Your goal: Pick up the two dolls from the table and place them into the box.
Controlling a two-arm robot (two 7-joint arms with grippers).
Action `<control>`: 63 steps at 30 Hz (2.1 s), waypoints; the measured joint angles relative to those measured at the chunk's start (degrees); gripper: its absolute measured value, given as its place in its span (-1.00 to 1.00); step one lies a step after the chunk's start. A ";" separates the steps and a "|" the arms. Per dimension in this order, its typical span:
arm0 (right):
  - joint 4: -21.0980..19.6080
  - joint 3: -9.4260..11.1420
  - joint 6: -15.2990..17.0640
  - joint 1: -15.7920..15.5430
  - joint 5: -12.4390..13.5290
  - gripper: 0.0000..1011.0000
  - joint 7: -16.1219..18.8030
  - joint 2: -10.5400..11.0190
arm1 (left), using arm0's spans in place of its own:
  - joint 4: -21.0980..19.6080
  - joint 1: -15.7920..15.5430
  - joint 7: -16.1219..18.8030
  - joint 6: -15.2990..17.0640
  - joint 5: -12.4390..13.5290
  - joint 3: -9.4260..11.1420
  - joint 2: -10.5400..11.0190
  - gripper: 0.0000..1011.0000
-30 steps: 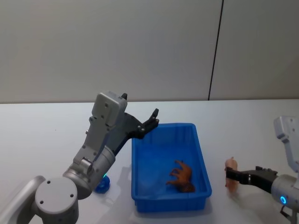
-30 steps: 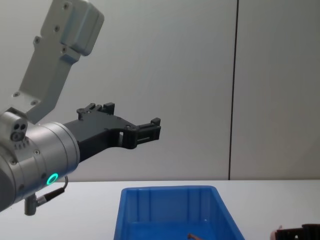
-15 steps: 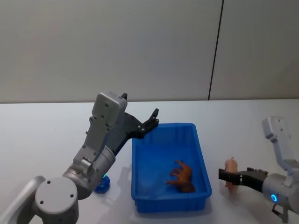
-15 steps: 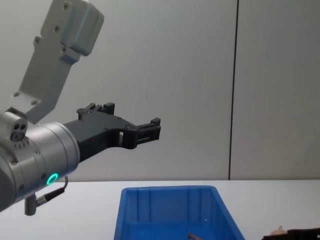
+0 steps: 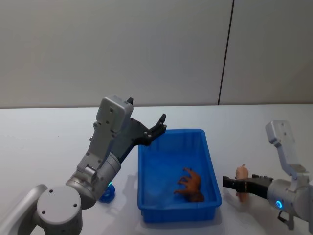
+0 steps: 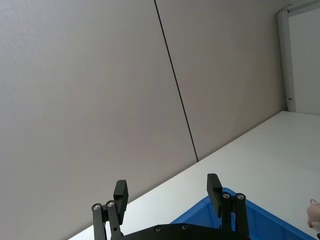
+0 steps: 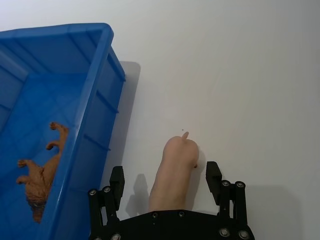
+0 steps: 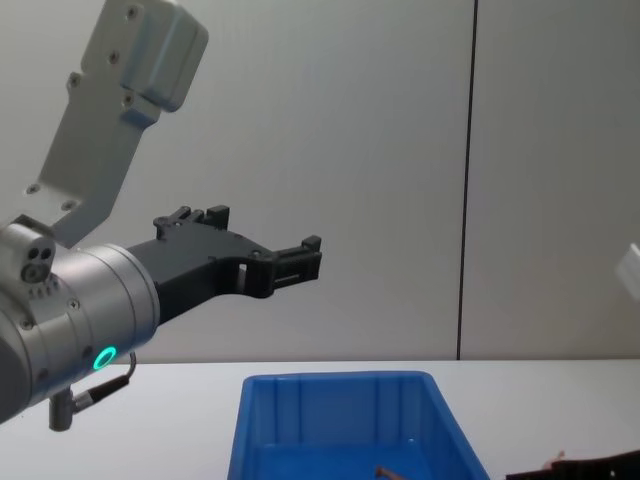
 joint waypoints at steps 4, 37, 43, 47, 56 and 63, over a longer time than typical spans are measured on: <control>0.66 -0.23 0.63 0.45 -0.34 0.98 0.23 -0.32 | 0.00 0.00 0.00 0.00 0.00 0.00 0.00 0.98; 1.36 -0.84 0.07 1.22 -2.52 -0.27 0.68 -1.02 | 0.00 0.00 0.00 0.00 0.00 0.00 0.00 0.98; 0.02 -0.77 -2.10 0.74 -3.54 -0.27 0.05 -0.78 | 0.00 0.00 0.00 0.00 0.00 0.00 0.00 0.98; -1.34 -0.73 -4.25 0.37 -4.58 -0.27 -0.37 -0.57 | 0.00 0.00 0.00 0.00 0.00 0.00 0.00 0.98; -4.24 -0.66 -8.64 0.20 -6.36 -0.27 0.85 -0.12 | 0.00 0.00 0.00 0.00 0.00 0.00 0.00 0.98; -5.80 -0.61 -11.08 0.93 -6.62 -0.27 4.27 0.08 | 0.00 0.00 0.00 0.00 0.00 0.00 0.00 0.98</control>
